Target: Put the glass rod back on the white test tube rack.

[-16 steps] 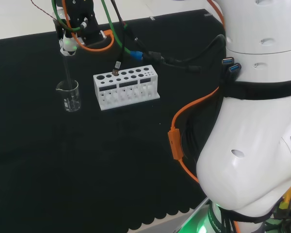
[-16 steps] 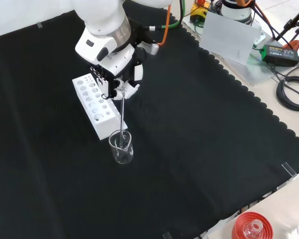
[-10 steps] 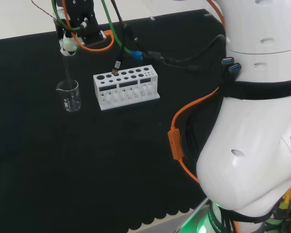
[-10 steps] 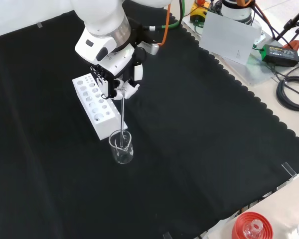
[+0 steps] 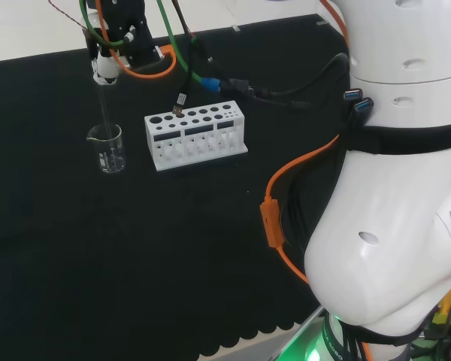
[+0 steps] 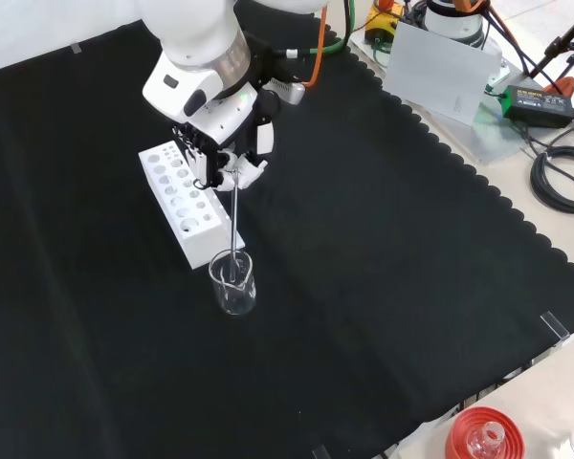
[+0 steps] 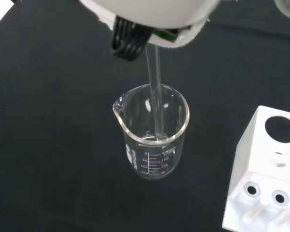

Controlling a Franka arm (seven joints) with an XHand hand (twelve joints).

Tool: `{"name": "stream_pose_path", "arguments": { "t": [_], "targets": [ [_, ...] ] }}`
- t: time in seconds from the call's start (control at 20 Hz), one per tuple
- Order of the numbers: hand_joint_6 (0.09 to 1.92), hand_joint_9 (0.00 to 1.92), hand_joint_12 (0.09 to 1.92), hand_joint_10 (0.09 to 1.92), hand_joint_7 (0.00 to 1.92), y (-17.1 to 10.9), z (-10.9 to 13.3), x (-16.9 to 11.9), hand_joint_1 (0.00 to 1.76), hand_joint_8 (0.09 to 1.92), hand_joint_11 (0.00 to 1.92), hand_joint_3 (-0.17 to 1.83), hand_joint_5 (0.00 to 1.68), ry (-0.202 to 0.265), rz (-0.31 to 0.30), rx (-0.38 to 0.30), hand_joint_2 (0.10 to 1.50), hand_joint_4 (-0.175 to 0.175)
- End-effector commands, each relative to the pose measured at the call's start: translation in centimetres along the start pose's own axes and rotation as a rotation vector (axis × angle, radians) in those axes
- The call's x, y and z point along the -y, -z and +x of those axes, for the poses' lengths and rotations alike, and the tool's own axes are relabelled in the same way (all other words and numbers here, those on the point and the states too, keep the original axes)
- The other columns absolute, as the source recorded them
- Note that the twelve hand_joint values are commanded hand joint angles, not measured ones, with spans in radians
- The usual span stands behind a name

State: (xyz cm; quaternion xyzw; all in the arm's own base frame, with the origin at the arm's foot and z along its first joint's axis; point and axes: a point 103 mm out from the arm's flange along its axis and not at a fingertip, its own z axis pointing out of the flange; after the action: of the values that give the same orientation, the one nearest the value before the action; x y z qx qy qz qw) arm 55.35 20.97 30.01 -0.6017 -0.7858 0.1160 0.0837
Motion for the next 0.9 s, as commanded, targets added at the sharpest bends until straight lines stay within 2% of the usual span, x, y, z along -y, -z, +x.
{"name": "stream_pose_path", "arguments": {
  "t": [0.05, 0.9],
  "targets": [
    [0.97, 1.92, 0.45, 0.09, 1.62, 1.1, -0.1, 0.4, 1.19, 0.53, 1.69, 0.83, 1.14, -0.007, -0.013, -0.001, 0.64, -0.175],
    [0.97, 1.92, 0.45, 0.09, 1.62, 4.6, -1.2, 3.6, 1.19, 0.53, 1.69, 0.83, 1.14, -0.049, -0.069, -0.042, 0.63, -0.175]
  ]
}}
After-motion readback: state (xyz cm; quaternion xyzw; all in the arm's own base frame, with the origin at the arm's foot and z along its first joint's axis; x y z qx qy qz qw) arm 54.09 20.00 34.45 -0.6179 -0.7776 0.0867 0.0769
